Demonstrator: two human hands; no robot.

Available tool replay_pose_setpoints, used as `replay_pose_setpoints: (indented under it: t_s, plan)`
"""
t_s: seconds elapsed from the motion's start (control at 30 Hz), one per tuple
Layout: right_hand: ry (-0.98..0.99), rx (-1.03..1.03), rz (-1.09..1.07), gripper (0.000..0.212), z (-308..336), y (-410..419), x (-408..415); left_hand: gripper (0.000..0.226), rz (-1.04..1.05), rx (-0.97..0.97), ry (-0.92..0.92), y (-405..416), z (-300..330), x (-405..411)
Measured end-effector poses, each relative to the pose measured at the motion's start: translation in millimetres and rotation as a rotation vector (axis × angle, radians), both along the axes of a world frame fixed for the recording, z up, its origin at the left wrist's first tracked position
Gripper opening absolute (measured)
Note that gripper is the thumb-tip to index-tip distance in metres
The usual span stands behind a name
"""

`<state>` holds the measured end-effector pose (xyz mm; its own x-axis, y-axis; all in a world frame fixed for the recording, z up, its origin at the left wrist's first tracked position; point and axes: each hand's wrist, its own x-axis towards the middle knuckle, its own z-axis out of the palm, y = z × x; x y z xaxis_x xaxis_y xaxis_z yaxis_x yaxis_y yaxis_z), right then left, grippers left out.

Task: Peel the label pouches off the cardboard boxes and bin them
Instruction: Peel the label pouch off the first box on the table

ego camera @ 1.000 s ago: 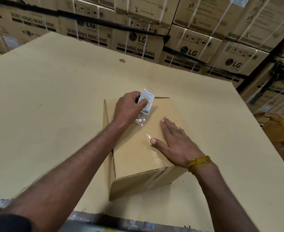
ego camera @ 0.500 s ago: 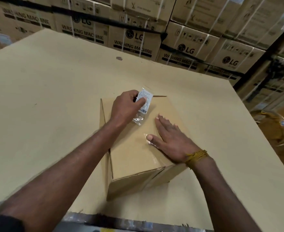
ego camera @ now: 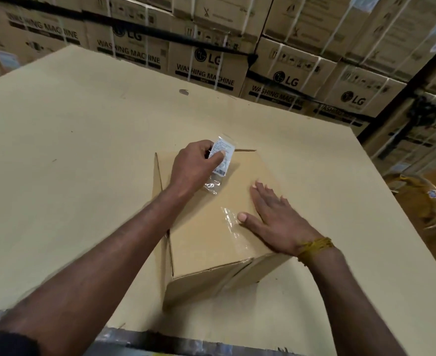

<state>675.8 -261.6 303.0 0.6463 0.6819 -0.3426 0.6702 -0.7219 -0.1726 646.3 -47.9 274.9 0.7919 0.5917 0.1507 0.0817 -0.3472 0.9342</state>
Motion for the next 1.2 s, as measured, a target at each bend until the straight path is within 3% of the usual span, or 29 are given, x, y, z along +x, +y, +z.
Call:
replay_pose_setpoints:
  t_s: [0.2,0.33,0.57,0.77,1.03,1.2]
  plan:
    - [-0.003,0.064,0.081,0.105,-5,-23,-26,0.014,0.017,-0.048,-0.019,0,0,-3]
    - [0.045,-0.037,0.101,0.099,11,-57,-28,0.014,0.023,-0.025,-0.018,0,0,-2]
    - [-0.076,0.038,0.008,0.099,-10,21,-2,0.014,0.013,-0.007,-0.006,0,-1,0]
    - [0.007,0.033,0.186,0.098,0,-32,-31,0.012,0.02,-0.013,-0.019,1,-2,0]
    - [-0.076,0.059,0.029,0.091,-12,38,8,0.013,0.021,0.018,0.003,-1,0,1]
    - [0.029,0.074,0.164,0.093,-5,-18,-33,0.014,0.022,-0.03,-0.011,1,-1,-1]
